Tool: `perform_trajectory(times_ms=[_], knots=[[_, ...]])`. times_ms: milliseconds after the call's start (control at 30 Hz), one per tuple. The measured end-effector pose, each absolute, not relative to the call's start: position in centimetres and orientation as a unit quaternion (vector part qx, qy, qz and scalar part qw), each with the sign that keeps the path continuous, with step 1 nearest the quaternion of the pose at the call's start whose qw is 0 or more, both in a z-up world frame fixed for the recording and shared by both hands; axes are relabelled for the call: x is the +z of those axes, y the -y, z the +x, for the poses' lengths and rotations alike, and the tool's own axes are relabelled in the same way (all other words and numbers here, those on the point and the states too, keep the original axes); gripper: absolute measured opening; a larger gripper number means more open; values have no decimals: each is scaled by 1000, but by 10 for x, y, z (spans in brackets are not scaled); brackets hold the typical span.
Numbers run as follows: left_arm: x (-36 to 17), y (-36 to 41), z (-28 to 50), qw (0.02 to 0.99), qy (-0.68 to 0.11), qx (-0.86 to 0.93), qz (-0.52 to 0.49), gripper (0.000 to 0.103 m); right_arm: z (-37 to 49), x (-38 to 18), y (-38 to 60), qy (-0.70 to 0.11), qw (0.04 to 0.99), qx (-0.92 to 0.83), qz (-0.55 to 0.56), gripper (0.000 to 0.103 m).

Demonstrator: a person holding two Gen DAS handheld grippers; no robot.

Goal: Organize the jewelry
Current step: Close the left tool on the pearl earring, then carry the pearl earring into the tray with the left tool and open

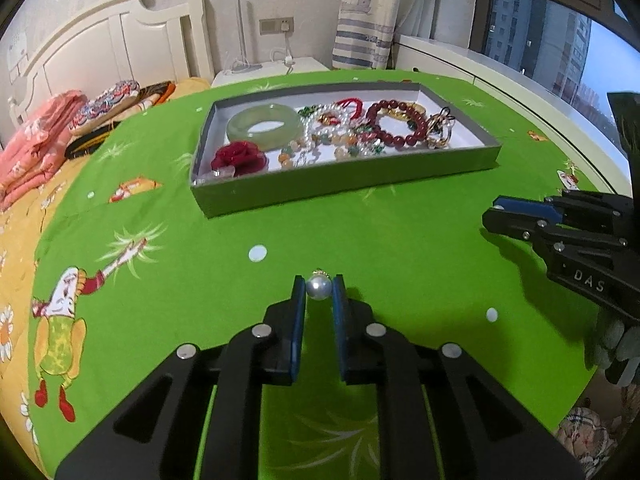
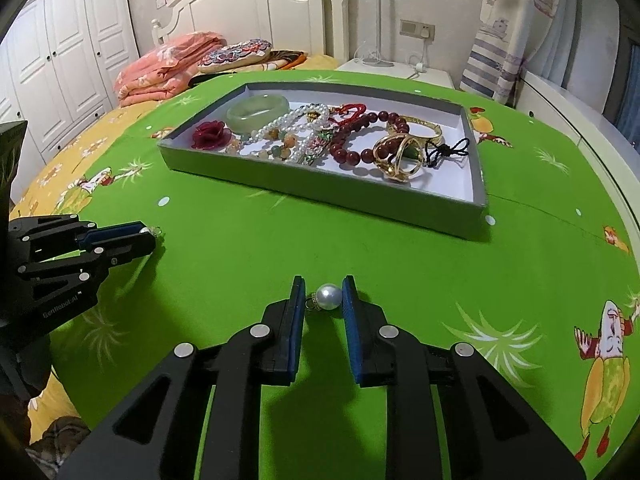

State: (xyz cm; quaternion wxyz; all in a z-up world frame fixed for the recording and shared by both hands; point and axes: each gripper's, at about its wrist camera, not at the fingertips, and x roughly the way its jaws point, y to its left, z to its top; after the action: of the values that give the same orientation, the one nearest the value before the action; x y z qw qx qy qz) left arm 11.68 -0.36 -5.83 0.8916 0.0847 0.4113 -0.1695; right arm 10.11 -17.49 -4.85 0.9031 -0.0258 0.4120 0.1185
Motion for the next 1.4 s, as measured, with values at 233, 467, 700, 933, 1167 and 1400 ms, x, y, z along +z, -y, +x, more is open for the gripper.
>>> perform_trajectory(times_ms=[233,467,700,933,1167,1400], knots=[[-39,9,116,900,-392,-168,95,14,100,-27,175,-386,914,124,-25,20],[-25,13,126,904,-381,-166,98,14,104,-11,170,-360,923,133,-31,21],[-17,20,147,907,-377,-165,90,14,111,-2,164,-338,931,139,-26,20],[-14,33,180,904,-386,-171,69,14,130,-6,161,-337,930,145,-13,21],[-21,42,214,901,-398,-165,53,14,153,-15,157,-346,926,148,-12,20],[-35,49,241,899,-409,-146,58,14,182,-29,159,-363,921,143,1,21]])
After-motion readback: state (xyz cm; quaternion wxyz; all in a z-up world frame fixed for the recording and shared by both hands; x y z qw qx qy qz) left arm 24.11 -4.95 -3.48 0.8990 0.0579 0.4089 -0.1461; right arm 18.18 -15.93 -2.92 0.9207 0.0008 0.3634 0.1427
